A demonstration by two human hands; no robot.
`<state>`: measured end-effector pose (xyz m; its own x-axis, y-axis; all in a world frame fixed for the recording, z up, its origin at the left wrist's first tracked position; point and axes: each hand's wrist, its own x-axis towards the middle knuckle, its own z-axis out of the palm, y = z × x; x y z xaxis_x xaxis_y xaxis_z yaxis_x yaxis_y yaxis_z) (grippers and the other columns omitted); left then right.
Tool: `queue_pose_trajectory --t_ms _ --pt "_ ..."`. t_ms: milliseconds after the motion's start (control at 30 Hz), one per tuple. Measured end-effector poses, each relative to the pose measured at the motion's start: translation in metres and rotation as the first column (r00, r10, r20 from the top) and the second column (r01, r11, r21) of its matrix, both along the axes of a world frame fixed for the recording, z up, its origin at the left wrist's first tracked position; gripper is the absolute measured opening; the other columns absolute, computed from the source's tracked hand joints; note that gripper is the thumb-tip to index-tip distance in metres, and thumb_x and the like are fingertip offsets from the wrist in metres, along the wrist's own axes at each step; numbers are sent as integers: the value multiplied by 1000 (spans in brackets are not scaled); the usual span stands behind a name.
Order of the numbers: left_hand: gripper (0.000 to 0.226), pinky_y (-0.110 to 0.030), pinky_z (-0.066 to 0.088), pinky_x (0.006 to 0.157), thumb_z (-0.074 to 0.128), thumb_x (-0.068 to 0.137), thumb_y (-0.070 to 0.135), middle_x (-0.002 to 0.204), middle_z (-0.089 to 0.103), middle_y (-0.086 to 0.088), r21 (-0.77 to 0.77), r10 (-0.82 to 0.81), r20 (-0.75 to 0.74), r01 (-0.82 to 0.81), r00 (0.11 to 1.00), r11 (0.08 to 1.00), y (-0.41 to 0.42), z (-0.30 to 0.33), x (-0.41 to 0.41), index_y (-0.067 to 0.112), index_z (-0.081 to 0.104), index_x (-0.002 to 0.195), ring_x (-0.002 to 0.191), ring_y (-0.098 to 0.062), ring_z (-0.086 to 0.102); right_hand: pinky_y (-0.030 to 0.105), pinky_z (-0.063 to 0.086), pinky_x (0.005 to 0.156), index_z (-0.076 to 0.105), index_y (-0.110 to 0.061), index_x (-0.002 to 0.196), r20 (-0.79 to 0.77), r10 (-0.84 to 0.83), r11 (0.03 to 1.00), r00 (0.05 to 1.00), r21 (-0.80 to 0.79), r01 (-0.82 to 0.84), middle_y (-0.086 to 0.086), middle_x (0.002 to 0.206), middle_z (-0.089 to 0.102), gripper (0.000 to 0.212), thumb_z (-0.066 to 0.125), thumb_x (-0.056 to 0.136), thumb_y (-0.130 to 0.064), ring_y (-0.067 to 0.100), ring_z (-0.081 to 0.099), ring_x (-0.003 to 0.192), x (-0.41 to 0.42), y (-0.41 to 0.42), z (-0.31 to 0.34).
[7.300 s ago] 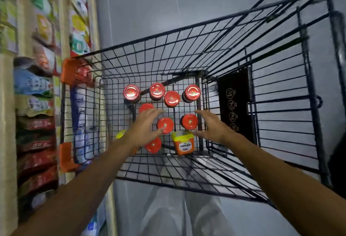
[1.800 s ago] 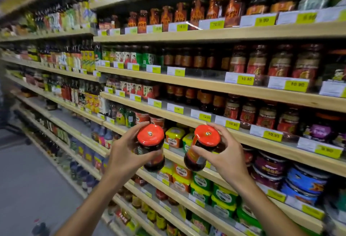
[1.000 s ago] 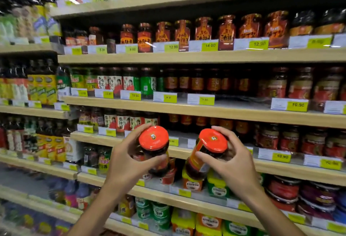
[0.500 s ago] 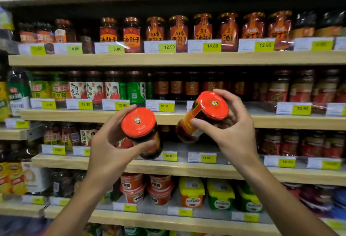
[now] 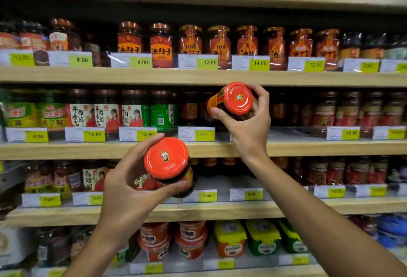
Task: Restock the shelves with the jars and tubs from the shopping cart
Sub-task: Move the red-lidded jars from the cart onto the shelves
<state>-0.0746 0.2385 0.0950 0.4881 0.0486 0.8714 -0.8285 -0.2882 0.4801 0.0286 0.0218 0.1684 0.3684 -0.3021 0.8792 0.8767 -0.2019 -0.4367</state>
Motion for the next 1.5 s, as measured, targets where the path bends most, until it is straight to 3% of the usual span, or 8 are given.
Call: queue_pose_trajectory --t_ms 67,200,500,767,967,1167,1300,1500 --pt "86 -18 53 93 91 52 20 128 64 21 -1 -4 9 4 1000 1000 4 -1 0 32 59 131 119 -3 62 17 52 90 48 -30 131 -17 -34 999 999 -24 34 -6 126 63 83 97 65 -29 7 64 113 9 2 -4" --pt "85 -20 54 93 90 53 19 128 64 22 6 0 14 0 1000 1000 11 -5 2 32 59 131 120 -2 61 37 54 98 46 -40 128 -56 -126 989 990 -81 122 -11 126 61 81 96 63 -42 13 62 115 24 2 -8" --pt "87 -29 58 90 89 50 48 133 62 18 -8 -30 -30 30 999 1000 14 -16 9 48 58 131 125 -7 60 21 38 93 55 -29 135 -200 -299 940 933 -231 251 -19 112 58 79 88 68 -56 8 50 109 44 -1 2" --pt "86 -20 56 89 89 49 47 131 63 21 -5 -17 -20 17 1000 1000 12 -17 11 49 59 130 120 -3 62 41 50 68 59 -10 82 -253 -576 772 777 -482 415 0 72 59 74 67 69 -83 26 62 78 58 7 38" --pt "88 -22 57 89 90 50 49 131 63 20 -13 -19 -42 18 999 1000 12 -17 8 44 59 132 120 -4 62 38 55 77 69 -8 97 -238 -677 631 696 -674 384 11 95 71 78 62 75 -83 33 68 94 65 13 58" --pt "87 -20 55 91 91 50 24 126 65 23 -51 8 -32 -10 999 999 12 -12 2 34 60 131 116 0 64 48 53 88 53 -12 123 -279 -643 643 713 -701 307 11 112 68 86 58 77 -84 37 64 107 44 5 37" --pt "85 -18 52 94 89 53 14 127 66 16 -102 -15 -2 15 1000 995 10 -2 8 29 59 130 117 -4 64 46 35 117 15 -20 161 -171 -549 646 818 -707 286 8 161 36 98 54 89 -74 29 34 147 17 -14 4" --pt "86 -33 53 101 88 56 14 128 65 6 -140 -52 61 60 997 988 -1 29 21 15 54 135 120 -11 63 49 8 128 2 -33 162 4 -540 555 842 -751 359 -7 170 7 90 45 94 -73 14 -4 158 -30 -42 -39"
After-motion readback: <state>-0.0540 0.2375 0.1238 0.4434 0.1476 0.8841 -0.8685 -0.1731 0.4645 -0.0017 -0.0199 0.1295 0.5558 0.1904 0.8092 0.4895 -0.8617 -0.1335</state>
